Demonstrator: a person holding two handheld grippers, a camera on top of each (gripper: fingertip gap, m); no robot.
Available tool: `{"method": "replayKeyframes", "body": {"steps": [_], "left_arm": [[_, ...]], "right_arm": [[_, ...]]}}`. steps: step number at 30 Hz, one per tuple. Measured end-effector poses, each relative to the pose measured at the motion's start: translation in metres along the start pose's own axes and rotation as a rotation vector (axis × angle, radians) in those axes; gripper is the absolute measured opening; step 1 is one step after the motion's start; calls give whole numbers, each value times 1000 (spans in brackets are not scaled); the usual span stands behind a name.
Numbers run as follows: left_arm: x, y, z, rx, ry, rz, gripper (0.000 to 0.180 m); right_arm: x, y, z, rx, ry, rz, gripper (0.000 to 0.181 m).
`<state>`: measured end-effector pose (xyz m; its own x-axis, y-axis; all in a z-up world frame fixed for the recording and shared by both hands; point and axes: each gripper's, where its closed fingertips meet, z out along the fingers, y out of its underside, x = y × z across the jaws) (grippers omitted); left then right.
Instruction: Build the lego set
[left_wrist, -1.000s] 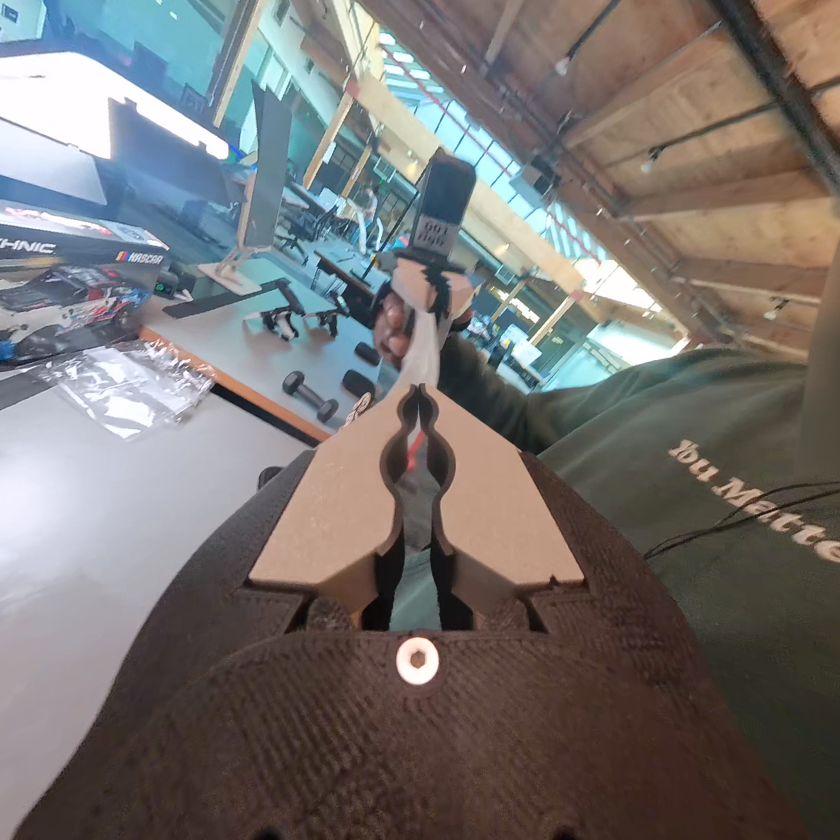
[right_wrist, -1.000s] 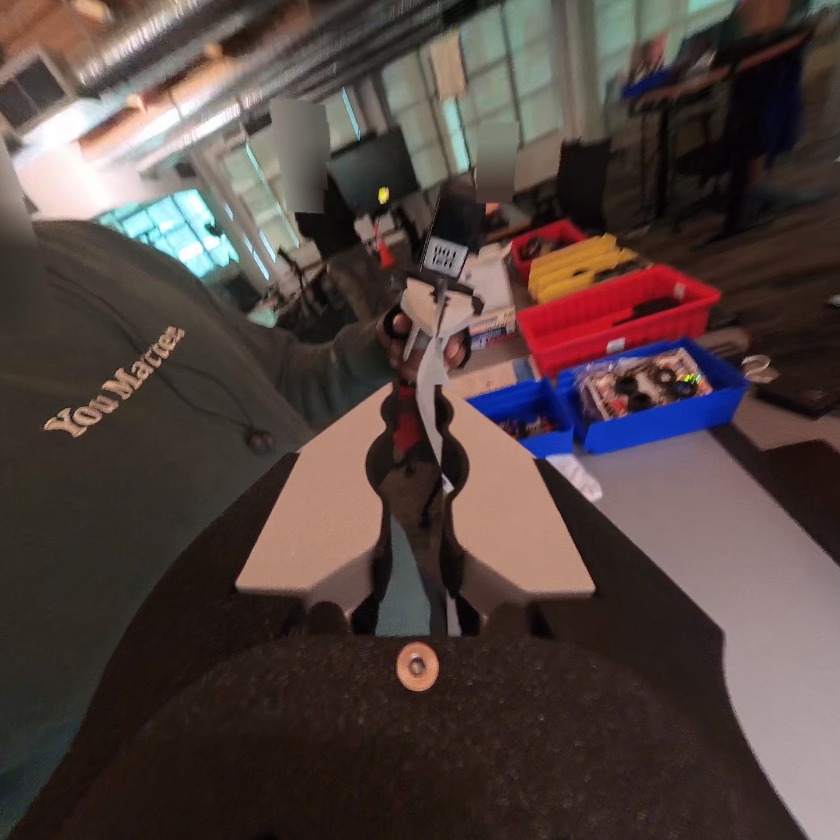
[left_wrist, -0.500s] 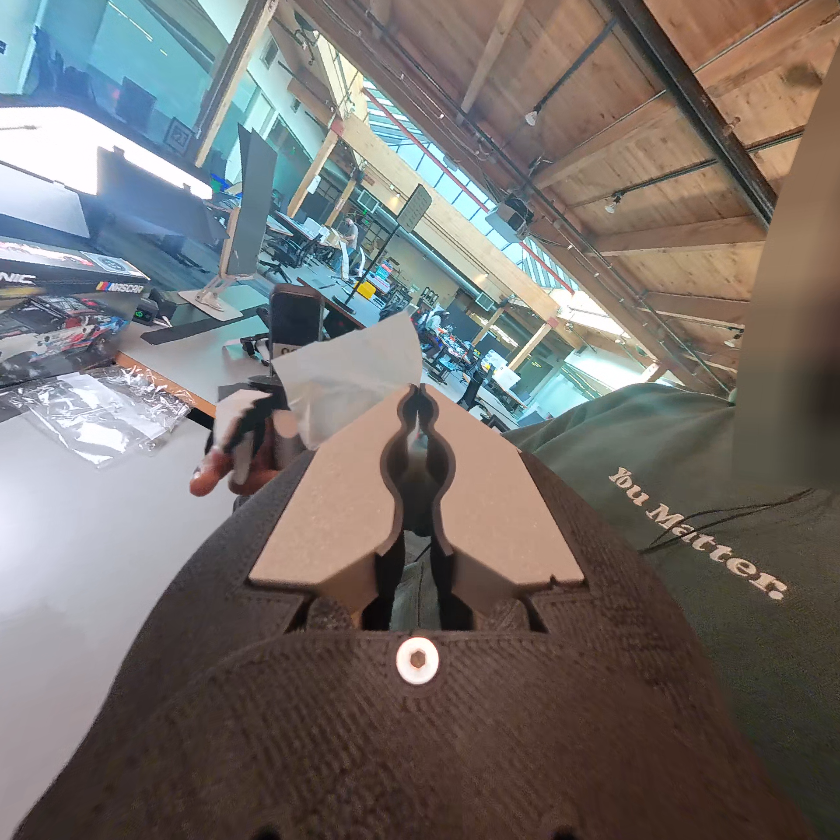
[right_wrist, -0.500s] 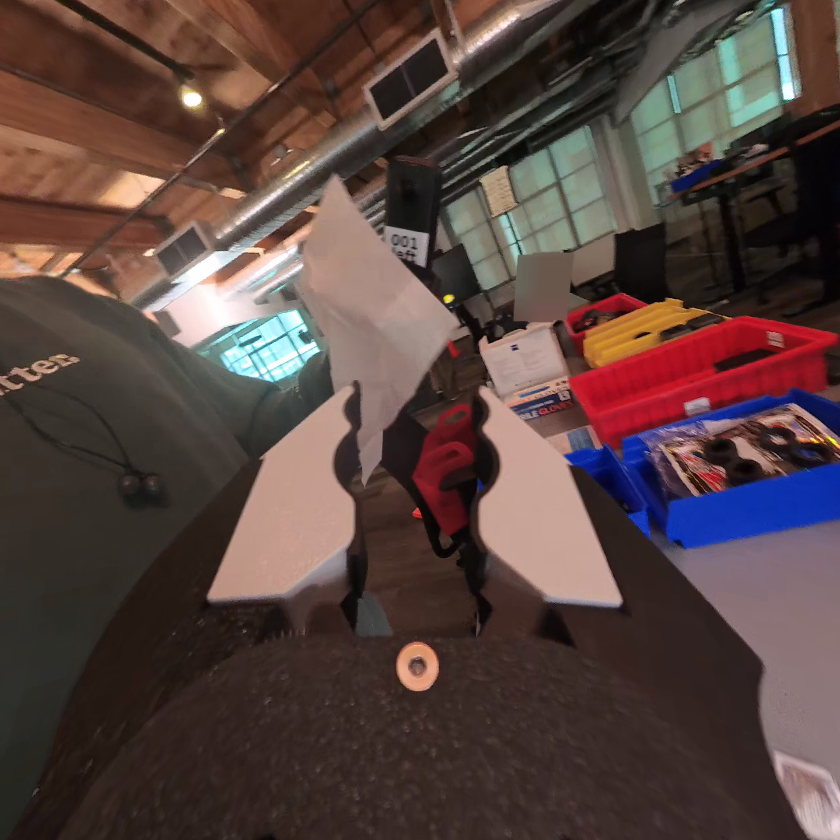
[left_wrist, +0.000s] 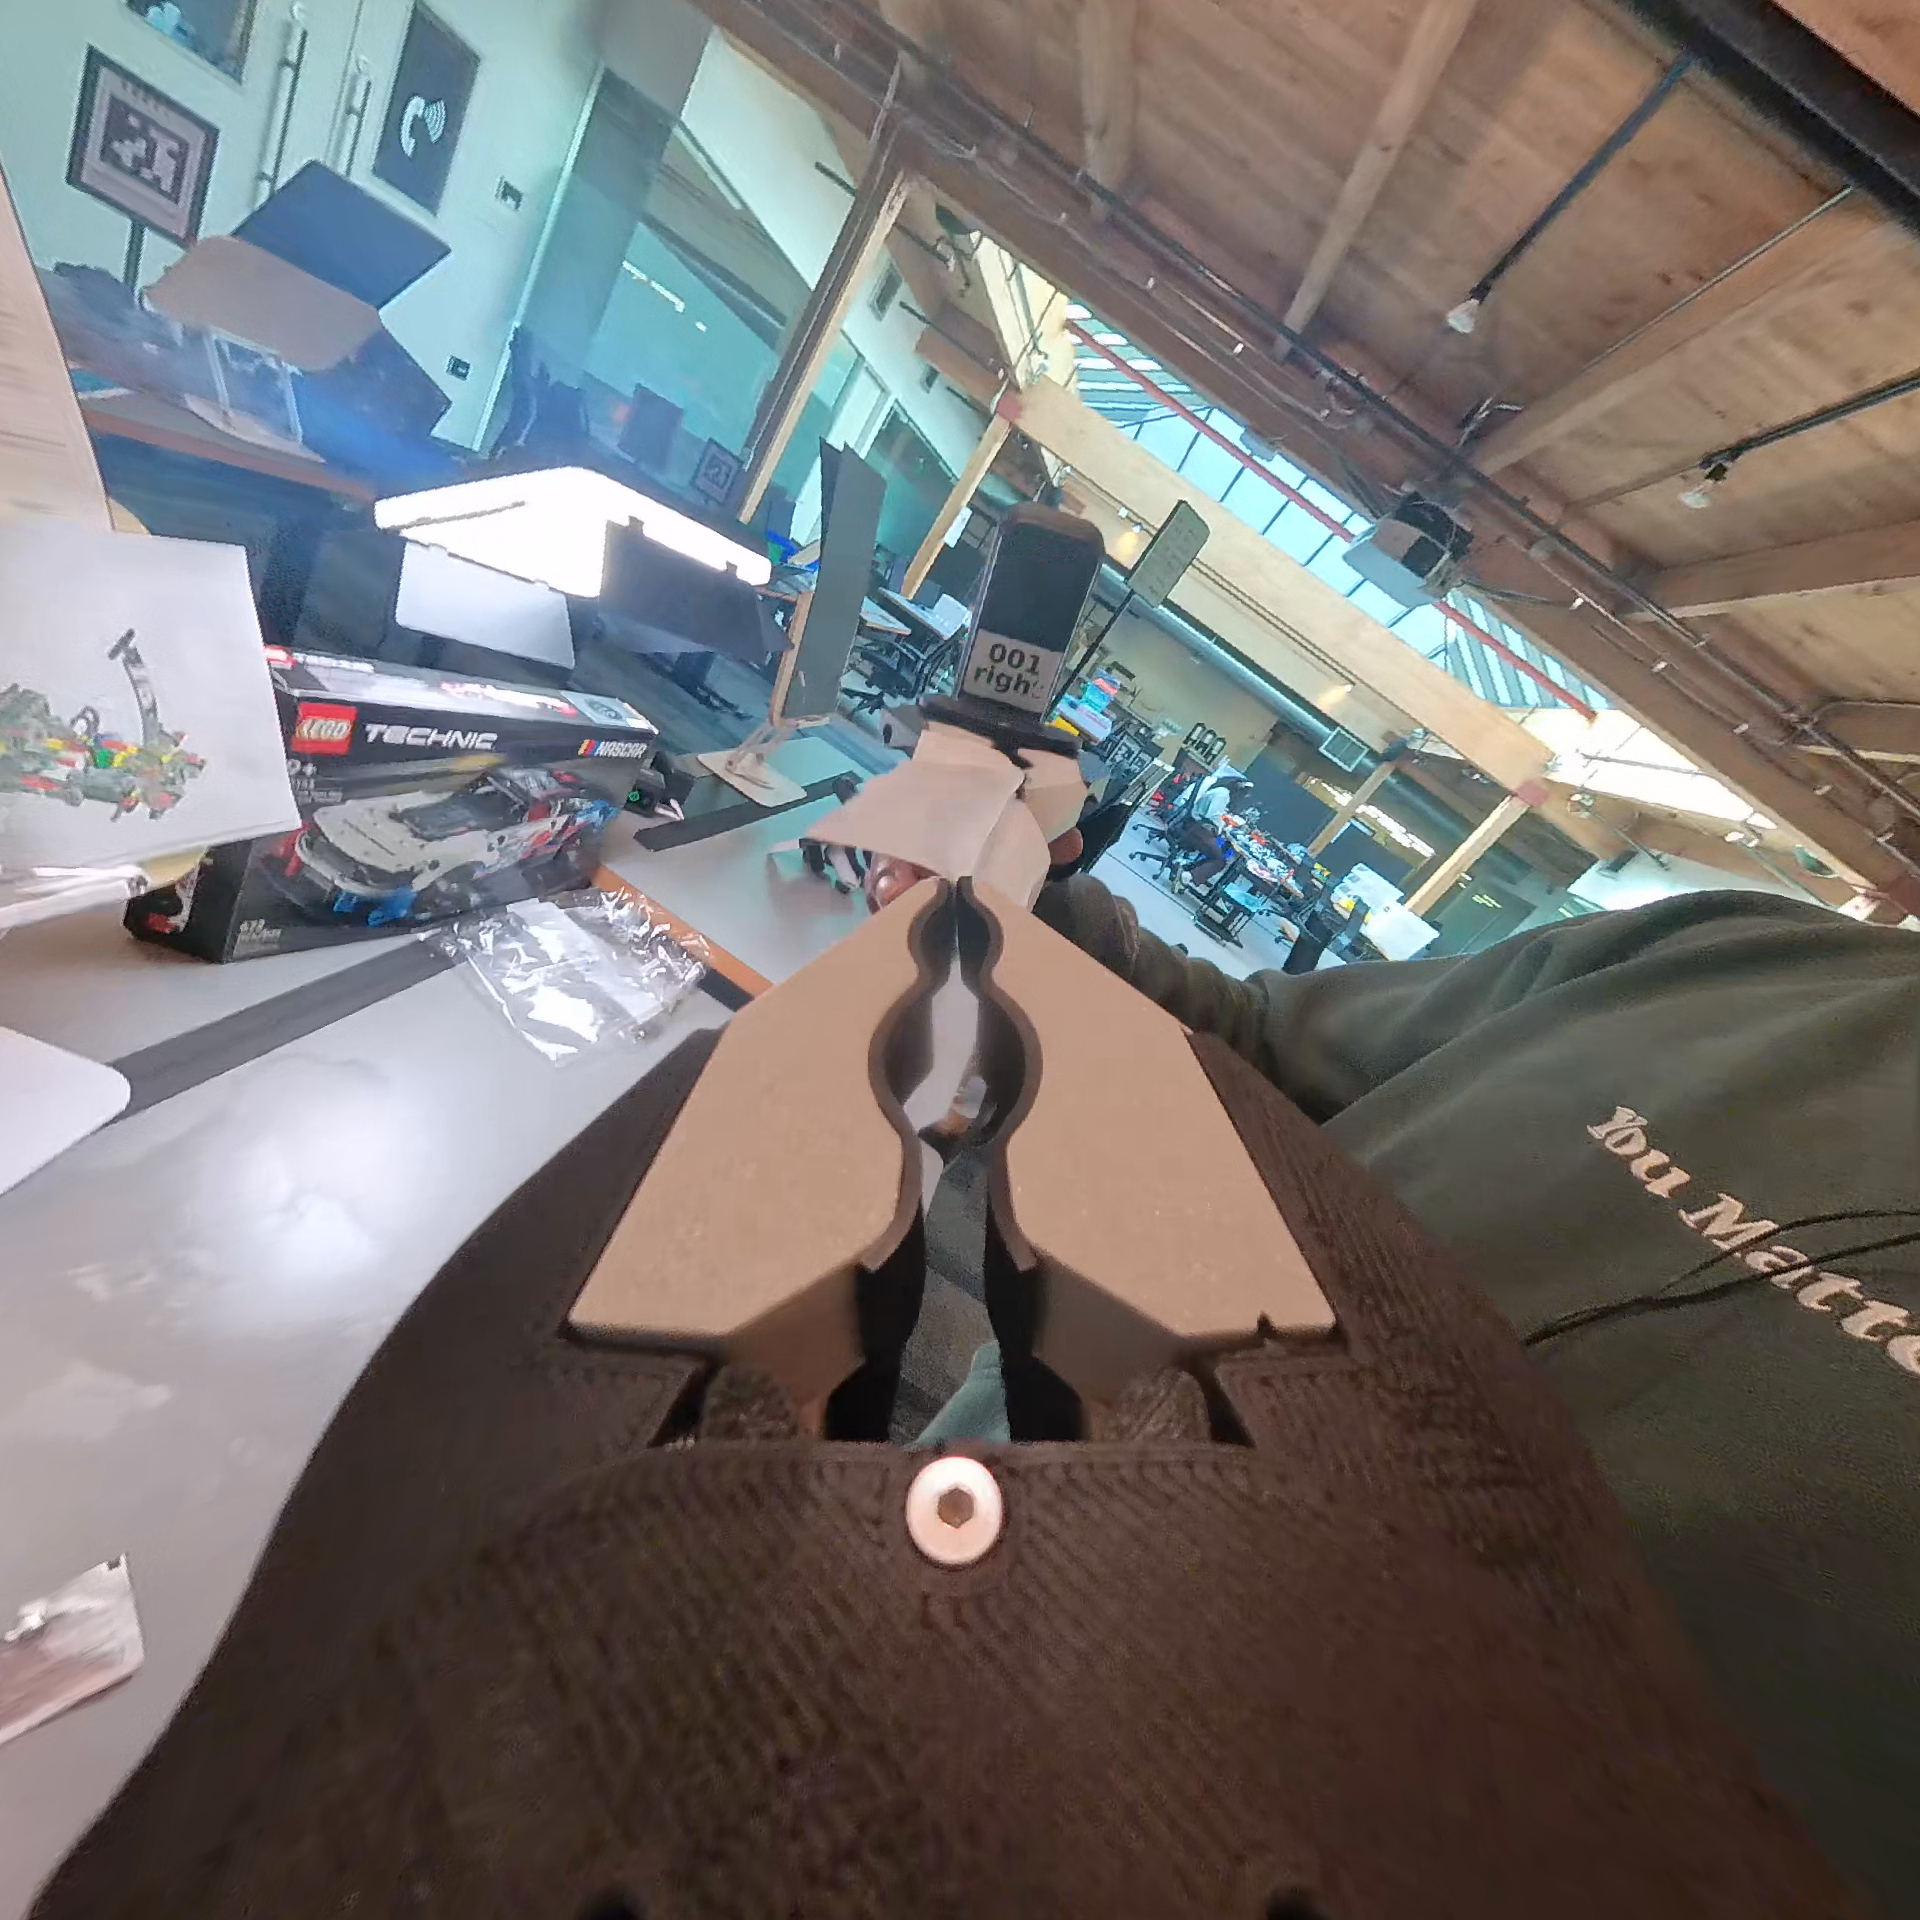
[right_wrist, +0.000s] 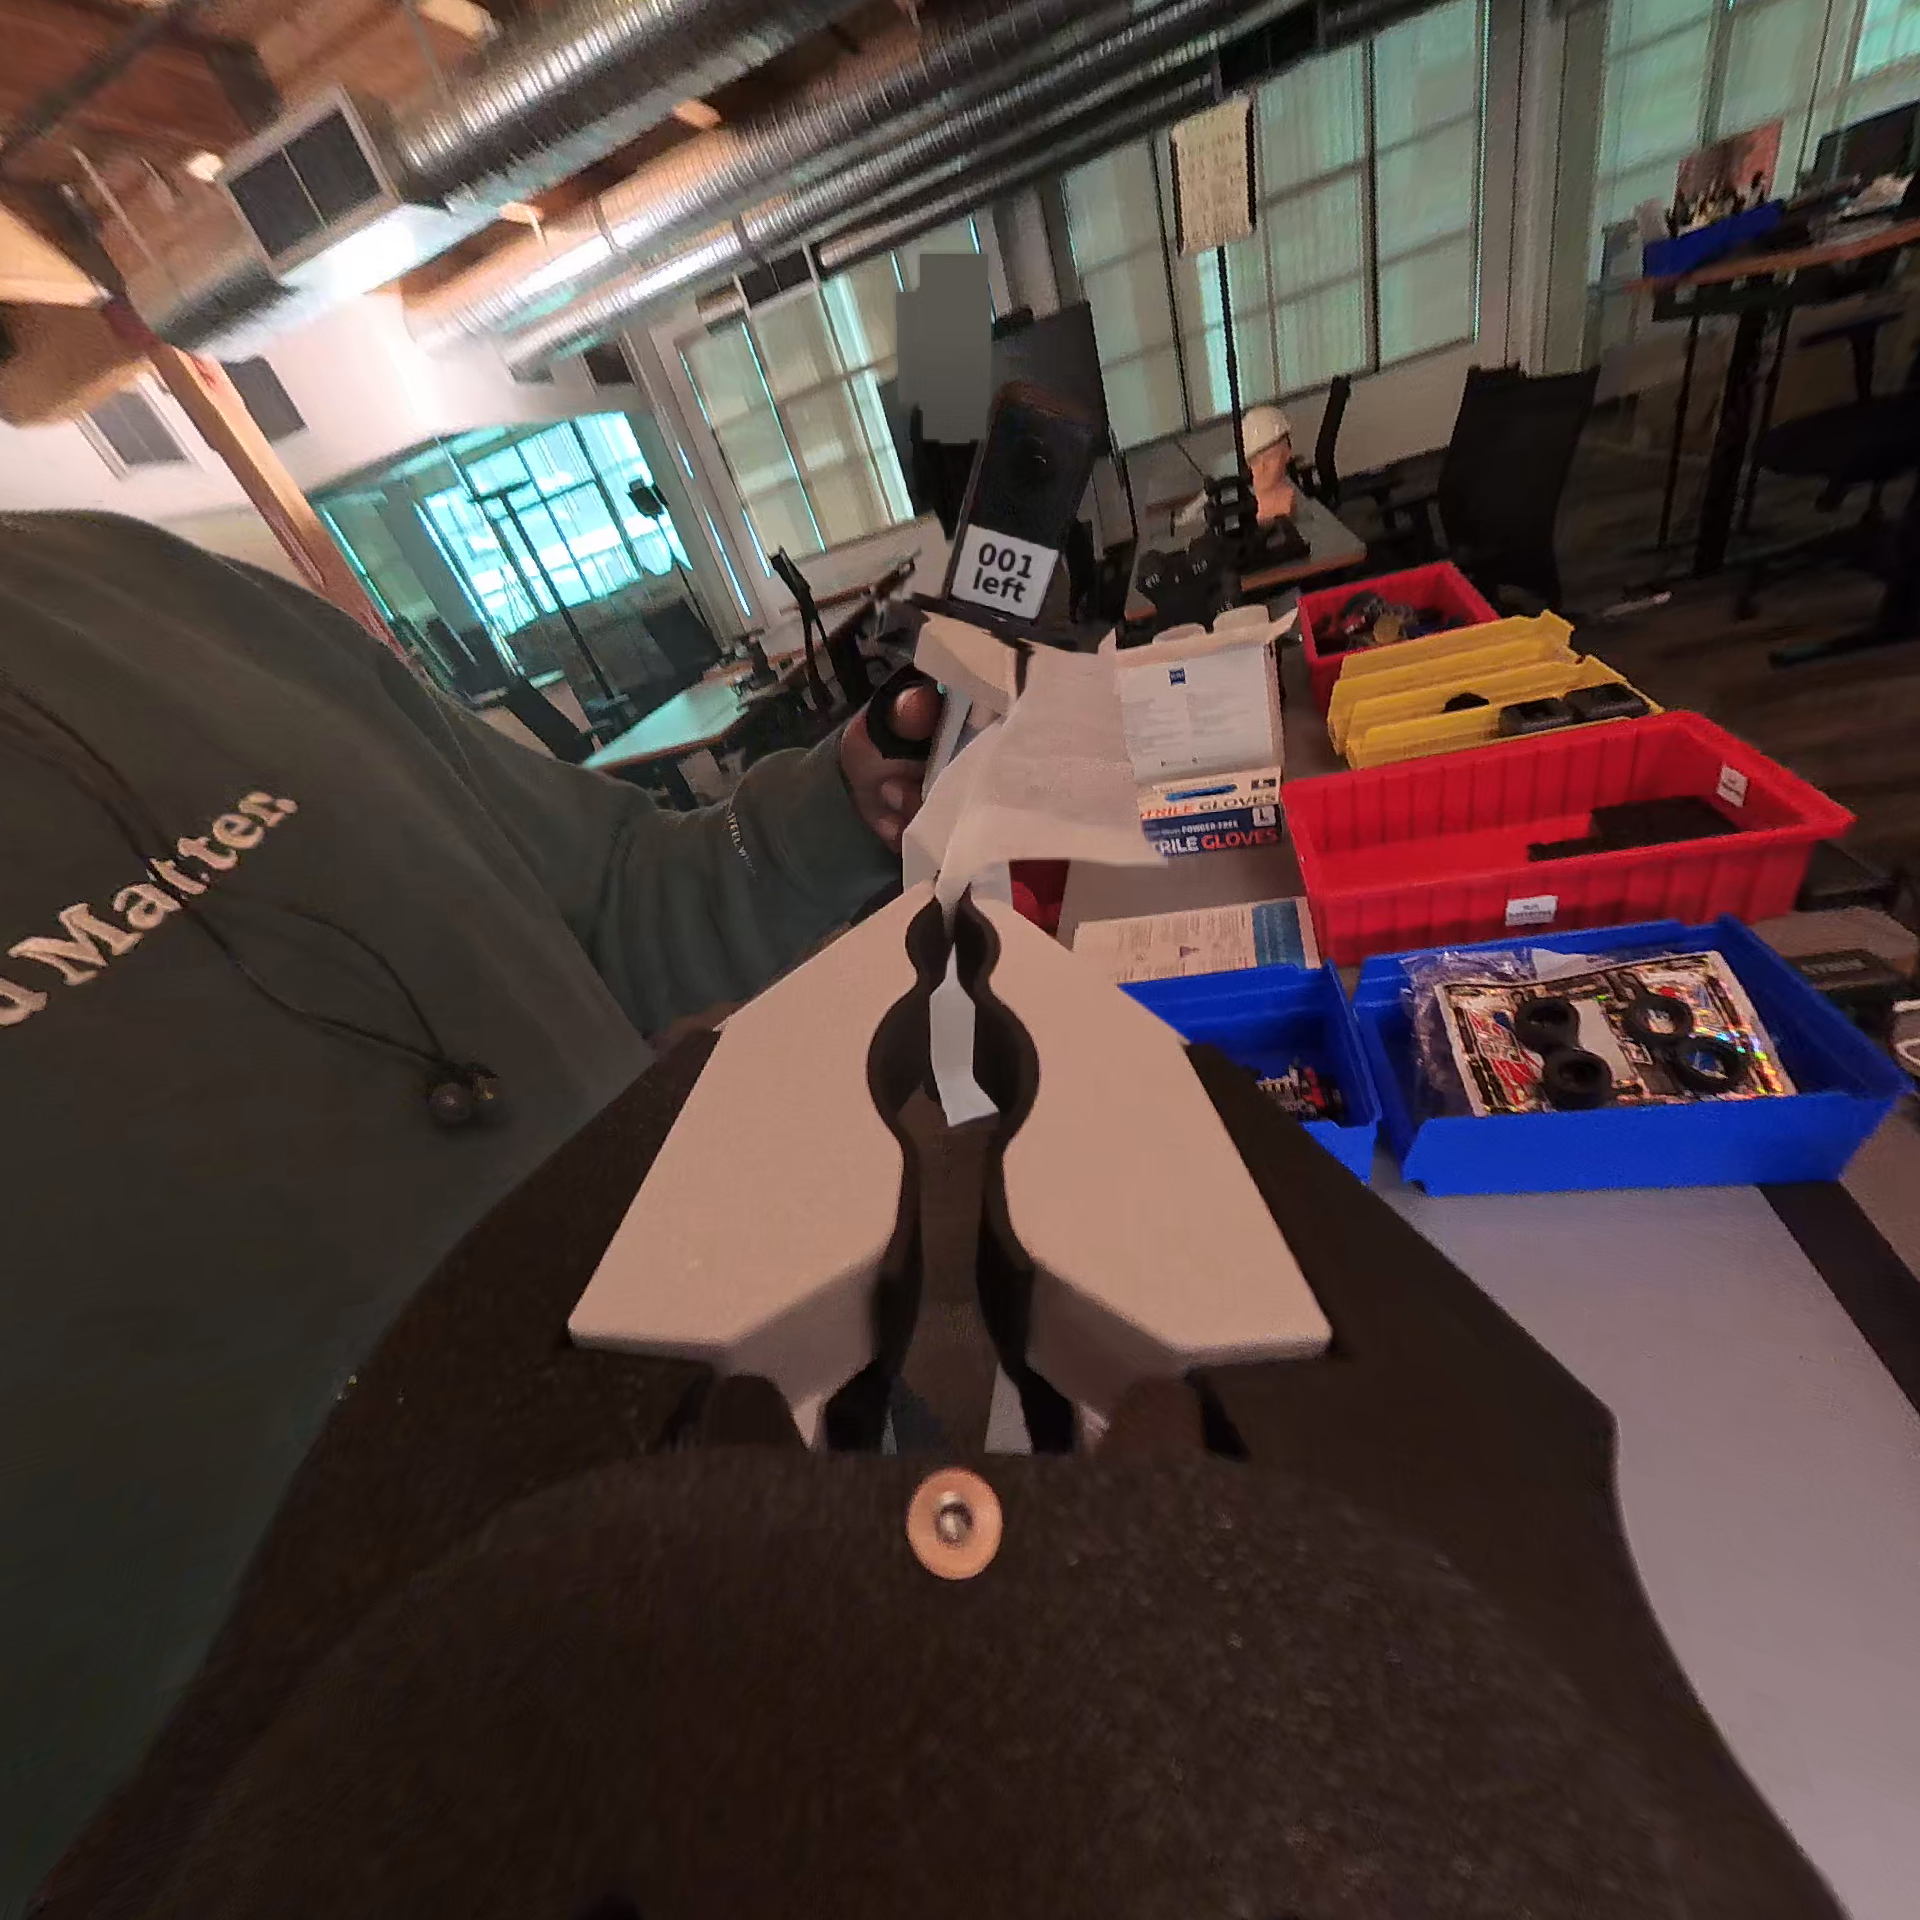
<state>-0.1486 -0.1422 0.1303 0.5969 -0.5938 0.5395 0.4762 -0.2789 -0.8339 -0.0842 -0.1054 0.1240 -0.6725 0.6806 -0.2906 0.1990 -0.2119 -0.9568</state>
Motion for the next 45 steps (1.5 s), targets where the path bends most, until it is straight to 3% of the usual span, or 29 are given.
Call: {"method": "replayKeyframes", "body": {"steps": [6, 11, 13, 16, 20, 23, 28, 35, 37, 41, 45], "left_arm": [[21, -36, -1, 113, 79, 137, 0], [42, -61, 1, 326, 291, 157, 45], [55, -61, 10, 351, 381, 150, 51], [70, -57, 25, 341, 408, 236, 53], [70, -76, 18, 407, 351, 293, 22], [67, -73, 15, 328, 308, 338, 0], [57, -57, 18, 113, 197, 362, 0], [48, -41, 19, -141, 97, 256, 0], [47, -41, 20, -178, 78, 221, 0], [44, -41, 25, -239, 50, 147, 0], [47, -31, 36, -326, 56, 121, 0]], "right_arm": [[-20, -54, 4, -136, -15, -64, 0], [-33, -108, 14, -181, 6, -108, 0], [-32, -119, 19, -199, 41, -106, 0], [-35, -132, 25, -179, 54, -52, 0], [-30, -129, 22, -202, 112, -24, 0], [-23, -119, 11, -205, 135, 59, 0], [-22, -87, -5, -247, 69, 233, 0], [-19, -51, -26, -213, 12, 358, 0], [-8, -47, -34, -187, 93, 265, 11], [-6, -53, -42, -221, 321, -239, 37], [-16, -44, -17, -362, 406, -617, 47]]}}
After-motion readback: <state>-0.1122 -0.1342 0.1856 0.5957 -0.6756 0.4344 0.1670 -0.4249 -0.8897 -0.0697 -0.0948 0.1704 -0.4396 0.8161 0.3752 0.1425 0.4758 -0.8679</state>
